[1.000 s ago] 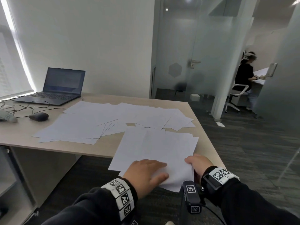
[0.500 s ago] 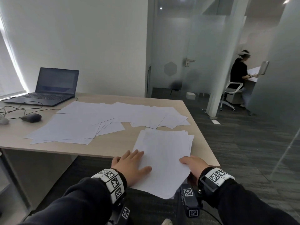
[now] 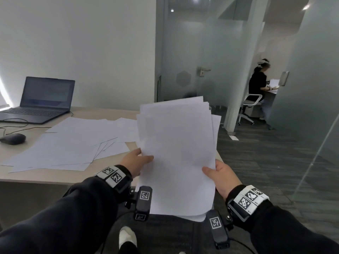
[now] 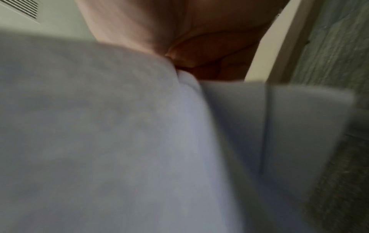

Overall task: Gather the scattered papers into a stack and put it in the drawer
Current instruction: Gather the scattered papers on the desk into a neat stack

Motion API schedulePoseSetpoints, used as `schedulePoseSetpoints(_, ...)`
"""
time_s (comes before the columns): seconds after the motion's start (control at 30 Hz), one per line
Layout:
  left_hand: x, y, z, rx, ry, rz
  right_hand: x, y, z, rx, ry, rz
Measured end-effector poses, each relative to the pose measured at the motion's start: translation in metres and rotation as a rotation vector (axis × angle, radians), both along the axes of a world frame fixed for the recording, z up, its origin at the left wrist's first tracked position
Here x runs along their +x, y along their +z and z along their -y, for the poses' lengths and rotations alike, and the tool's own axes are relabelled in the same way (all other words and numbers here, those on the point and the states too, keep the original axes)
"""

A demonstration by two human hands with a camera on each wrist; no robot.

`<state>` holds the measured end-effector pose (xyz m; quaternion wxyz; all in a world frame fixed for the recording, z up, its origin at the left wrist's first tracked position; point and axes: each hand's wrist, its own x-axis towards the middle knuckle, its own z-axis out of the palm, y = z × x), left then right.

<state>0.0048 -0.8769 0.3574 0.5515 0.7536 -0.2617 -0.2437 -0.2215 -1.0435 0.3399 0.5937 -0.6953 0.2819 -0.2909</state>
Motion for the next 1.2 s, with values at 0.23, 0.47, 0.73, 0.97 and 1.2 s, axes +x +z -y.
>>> schedulePoseSetpoints(0.23,0.006,0.051,0.023,-0.436,0.120,0.122,0.028,0.050,0.030,-0.059,-0.105,0.214)
schedulePoseSetpoints(0.47,0.000,0.038,0.040,-0.410,0.089,0.192,0.050,0.038,0.040,-0.042,-0.105,0.193)
schedulePoseSetpoints(0.73,-0.012,0.035,0.056,-0.442,0.045,0.258,0.057,0.046,0.036,-0.039,-0.164,0.261)
schedulePoseSetpoints(0.97,-0.008,-0.005,0.057,-0.242,-0.006,0.154,0.052,0.006,0.041,0.016,-0.085,0.033)
schedulePoseSetpoints(1.2,-0.010,-0.023,0.059,-0.084,0.007,0.227,0.052,-0.004,0.046,-0.032,-0.151,-0.030)
